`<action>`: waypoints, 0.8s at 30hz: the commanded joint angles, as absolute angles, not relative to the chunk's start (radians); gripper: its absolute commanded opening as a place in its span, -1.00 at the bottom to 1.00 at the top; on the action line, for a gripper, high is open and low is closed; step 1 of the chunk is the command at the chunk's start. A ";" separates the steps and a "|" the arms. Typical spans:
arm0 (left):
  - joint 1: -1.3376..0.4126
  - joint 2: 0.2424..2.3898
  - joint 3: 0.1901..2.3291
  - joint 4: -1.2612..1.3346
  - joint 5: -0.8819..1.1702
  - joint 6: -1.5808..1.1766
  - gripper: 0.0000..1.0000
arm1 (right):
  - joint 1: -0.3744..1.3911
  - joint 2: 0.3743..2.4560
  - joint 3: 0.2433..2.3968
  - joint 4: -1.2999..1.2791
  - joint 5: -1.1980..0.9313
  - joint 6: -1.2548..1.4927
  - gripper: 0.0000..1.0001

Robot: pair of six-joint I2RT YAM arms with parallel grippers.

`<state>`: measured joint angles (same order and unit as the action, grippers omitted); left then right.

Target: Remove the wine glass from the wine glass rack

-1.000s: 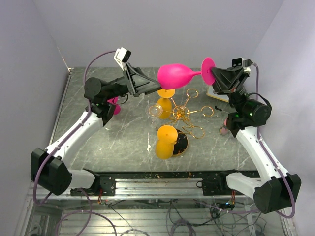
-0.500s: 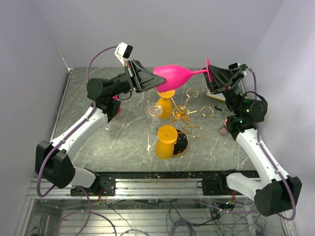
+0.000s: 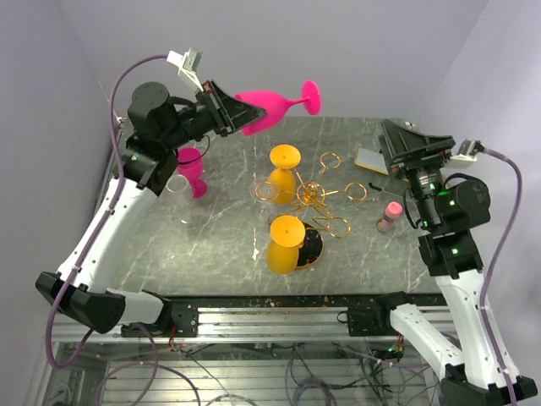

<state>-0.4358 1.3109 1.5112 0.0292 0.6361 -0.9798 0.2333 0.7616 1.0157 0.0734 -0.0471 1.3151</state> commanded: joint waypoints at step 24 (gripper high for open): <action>-0.459 2.094 2.219 -1.209 -0.131 -0.211 -0.86 | 0.235 0.850 1.306 -0.505 -0.137 0.602 0.40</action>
